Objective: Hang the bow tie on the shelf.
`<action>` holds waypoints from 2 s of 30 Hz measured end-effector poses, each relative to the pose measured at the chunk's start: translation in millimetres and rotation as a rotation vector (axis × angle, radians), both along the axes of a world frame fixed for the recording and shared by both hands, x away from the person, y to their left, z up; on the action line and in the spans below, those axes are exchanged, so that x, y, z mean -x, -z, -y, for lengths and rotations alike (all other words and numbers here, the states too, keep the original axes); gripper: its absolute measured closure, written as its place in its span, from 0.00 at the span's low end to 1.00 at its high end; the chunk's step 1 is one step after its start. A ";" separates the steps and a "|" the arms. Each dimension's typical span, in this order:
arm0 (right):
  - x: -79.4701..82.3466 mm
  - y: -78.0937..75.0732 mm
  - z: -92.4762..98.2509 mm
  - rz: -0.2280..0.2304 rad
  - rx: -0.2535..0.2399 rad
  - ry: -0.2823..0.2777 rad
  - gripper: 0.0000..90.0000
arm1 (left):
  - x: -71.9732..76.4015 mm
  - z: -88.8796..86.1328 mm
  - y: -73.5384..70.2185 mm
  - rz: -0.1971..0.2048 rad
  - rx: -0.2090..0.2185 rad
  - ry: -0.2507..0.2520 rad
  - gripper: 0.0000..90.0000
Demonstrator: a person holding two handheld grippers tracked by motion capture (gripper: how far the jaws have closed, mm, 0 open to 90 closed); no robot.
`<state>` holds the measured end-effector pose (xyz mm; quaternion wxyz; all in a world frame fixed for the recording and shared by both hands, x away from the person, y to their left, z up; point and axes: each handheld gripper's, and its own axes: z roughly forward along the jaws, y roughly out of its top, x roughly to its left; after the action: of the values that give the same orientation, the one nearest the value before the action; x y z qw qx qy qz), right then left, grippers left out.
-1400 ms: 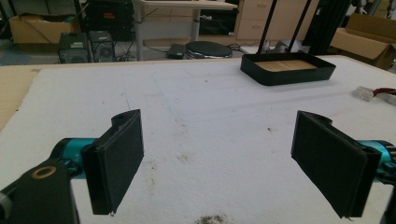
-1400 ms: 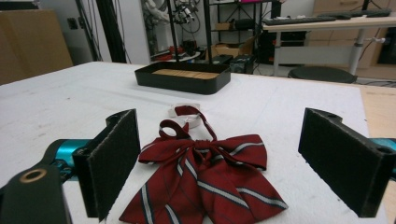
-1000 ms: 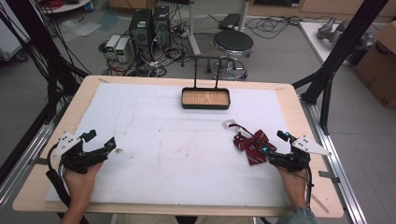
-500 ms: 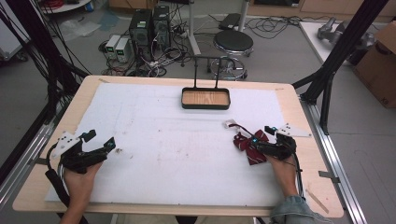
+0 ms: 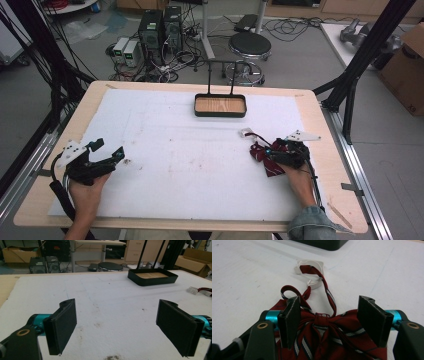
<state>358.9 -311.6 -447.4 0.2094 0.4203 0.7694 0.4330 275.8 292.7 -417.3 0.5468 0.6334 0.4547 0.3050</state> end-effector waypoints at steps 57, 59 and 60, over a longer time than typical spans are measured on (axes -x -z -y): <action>-8.8 -98.7 -45.0 0.299 0.249 -0.099 0.73 | 0.3 2.1 0.7 -0.007 -0.001 0.028 0.19; -12.7 -102.9 -47.8 0.313 0.252 -0.108 0.73 | 0.0 2.3 0.6 -0.007 0.000 0.030 0.19; -14.8 -105.6 -49.6 0.319 0.253 -0.112 0.73 | -0.2 2.2 0.7 -0.006 0.000 0.031 0.19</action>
<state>373.7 -262.0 -341.8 0.3554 0.2732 0.7970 0.4049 275.9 290.5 -418.0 0.5502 0.6413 0.4465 0.2945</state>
